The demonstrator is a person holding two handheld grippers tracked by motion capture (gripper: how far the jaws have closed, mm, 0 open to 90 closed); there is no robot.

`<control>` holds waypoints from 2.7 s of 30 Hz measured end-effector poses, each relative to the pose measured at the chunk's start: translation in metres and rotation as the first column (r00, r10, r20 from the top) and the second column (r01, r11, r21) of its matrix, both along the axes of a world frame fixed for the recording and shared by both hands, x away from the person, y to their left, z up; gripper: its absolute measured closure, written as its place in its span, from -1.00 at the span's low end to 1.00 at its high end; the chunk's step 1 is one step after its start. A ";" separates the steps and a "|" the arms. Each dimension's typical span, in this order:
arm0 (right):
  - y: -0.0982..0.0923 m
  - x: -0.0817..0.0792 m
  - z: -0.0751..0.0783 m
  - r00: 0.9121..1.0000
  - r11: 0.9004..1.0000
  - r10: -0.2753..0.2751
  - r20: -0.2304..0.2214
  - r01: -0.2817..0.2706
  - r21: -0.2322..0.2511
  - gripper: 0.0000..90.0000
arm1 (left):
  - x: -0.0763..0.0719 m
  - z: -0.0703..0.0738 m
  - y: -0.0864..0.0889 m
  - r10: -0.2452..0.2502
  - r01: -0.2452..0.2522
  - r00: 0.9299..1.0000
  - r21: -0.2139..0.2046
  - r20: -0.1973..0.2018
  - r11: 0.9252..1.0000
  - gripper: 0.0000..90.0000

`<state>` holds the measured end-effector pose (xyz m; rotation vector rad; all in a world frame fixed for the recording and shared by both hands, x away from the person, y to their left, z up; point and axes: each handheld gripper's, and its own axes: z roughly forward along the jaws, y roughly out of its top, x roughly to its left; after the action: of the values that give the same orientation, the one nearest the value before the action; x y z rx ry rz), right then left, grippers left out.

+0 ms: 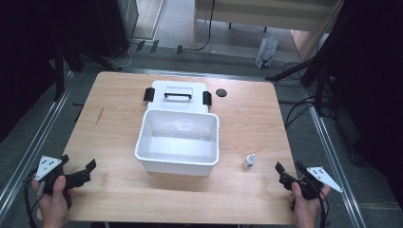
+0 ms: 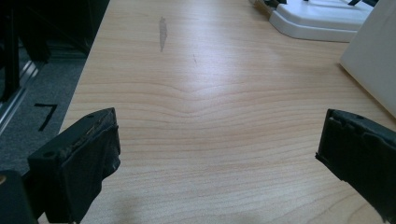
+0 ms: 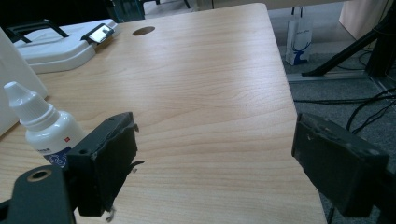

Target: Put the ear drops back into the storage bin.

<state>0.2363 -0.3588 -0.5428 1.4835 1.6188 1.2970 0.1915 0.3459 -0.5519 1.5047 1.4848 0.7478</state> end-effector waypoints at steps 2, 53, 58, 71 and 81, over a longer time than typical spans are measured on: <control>0.000 0.000 0.000 1.000 1.000 0.003 -0.003 -0.003 -0.002 -0.67 | 0.000 0.000 0.000 -0.001 0.001 1.000 0.000 0.000 1.000 -1.00; 0.117 0.089 0.142 0.496 0.455 0.243 -0.833 -0.817 -0.354 -0.39 | 0.002 0.000 0.001 -0.026 0.025 1.000 -0.005 -0.011 1.000 -1.00; 0.128 0.097 0.143 0.468 0.412 0.240 -0.850 -0.842 -0.347 -0.25 | 0.001 0.000 0.000 -0.015 0.016 1.000 0.004 -0.006 1.000 -1.00; 0.149 0.114 0.117 0.388 0.341 0.246 -0.888 -0.892 -0.296 0.22 | 0.002 0.000 0.001 -0.026 0.026 1.000 -0.001 -0.007 1.000 -1.00; 0.148 0.118 0.098 0.388 0.355 0.261 -0.884 -0.890 -0.286 0.47 | 0.002 0.000 0.000 -0.024 0.024 1.000 0.002 -0.007 1.000 -1.00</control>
<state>0.3543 -0.2112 -0.4448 0.7282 3.0331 0.0222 0.1935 0.3463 -0.5521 1.5256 1.4693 0.7309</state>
